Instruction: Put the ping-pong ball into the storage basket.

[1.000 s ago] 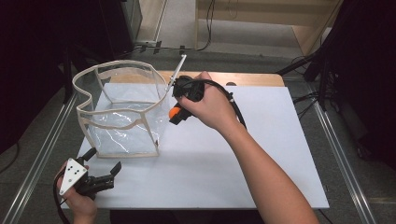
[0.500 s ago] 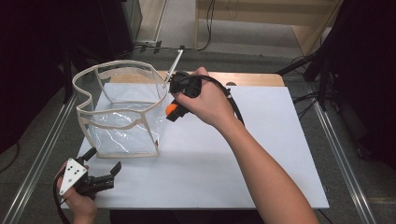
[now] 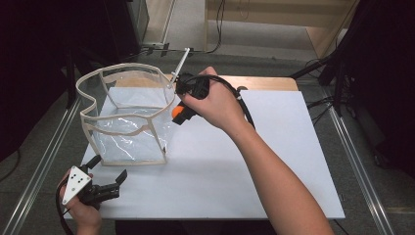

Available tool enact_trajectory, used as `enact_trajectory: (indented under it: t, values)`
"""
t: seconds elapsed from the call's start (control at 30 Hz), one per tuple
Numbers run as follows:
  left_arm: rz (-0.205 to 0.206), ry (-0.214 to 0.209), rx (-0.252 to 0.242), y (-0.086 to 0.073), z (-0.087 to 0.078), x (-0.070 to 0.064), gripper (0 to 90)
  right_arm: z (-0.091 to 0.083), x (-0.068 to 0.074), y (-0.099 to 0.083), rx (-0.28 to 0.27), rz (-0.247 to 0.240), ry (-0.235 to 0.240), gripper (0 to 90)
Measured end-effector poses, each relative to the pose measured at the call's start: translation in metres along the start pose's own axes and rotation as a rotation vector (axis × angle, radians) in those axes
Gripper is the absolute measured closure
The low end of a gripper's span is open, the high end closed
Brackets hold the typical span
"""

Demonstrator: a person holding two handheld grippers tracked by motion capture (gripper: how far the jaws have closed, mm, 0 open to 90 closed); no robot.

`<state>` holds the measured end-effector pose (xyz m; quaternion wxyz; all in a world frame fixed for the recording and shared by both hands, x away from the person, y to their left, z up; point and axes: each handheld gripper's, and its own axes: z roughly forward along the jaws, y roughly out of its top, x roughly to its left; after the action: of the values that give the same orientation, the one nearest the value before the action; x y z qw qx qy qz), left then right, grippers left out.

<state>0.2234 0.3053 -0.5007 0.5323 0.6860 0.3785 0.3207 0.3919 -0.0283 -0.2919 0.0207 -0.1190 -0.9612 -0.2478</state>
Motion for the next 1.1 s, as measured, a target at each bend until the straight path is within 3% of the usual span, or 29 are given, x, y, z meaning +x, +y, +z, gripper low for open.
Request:
enact_trajectory:
  t: [1.1]
  values:
    - [-0.003,0.000,-0.002,0.000,0.000,0.000,0.0,-0.010,-0.007,0.015,-0.024,-0.002,0.003,47.8]
